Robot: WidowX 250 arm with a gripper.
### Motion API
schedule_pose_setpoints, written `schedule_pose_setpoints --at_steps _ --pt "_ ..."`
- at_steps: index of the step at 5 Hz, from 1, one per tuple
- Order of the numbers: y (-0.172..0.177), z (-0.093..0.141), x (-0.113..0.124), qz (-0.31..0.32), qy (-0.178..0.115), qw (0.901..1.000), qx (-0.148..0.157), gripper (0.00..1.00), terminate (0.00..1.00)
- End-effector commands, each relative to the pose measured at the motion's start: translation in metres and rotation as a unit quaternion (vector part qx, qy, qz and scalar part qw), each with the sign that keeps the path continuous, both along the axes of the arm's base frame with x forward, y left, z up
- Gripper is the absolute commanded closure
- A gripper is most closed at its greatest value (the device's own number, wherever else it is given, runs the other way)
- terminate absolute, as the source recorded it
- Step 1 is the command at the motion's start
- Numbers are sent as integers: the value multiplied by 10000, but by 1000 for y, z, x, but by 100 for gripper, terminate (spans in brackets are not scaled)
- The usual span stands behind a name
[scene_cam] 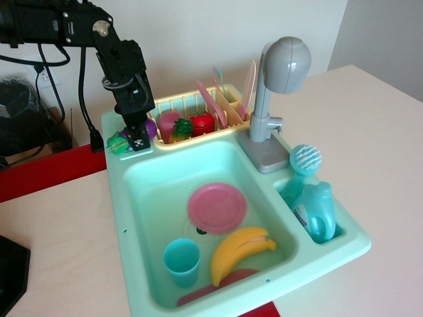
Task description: Put eggplant on plate
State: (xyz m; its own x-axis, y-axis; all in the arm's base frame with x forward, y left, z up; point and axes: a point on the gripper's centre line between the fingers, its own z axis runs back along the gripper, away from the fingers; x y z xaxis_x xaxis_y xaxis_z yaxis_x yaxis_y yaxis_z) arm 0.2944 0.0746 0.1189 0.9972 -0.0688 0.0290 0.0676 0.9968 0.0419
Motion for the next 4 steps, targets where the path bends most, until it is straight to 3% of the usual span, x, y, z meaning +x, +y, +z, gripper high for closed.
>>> schedule_pose_setpoints --at_steps 1,3,4 --pt "-32 25 43 -570 -404 9974 -193 100 0" --pt "-79 9 61 -1028 -249 9923 -636 100 0" --pt "-103 -6 62 -1296 -24 9882 -816 100 0"
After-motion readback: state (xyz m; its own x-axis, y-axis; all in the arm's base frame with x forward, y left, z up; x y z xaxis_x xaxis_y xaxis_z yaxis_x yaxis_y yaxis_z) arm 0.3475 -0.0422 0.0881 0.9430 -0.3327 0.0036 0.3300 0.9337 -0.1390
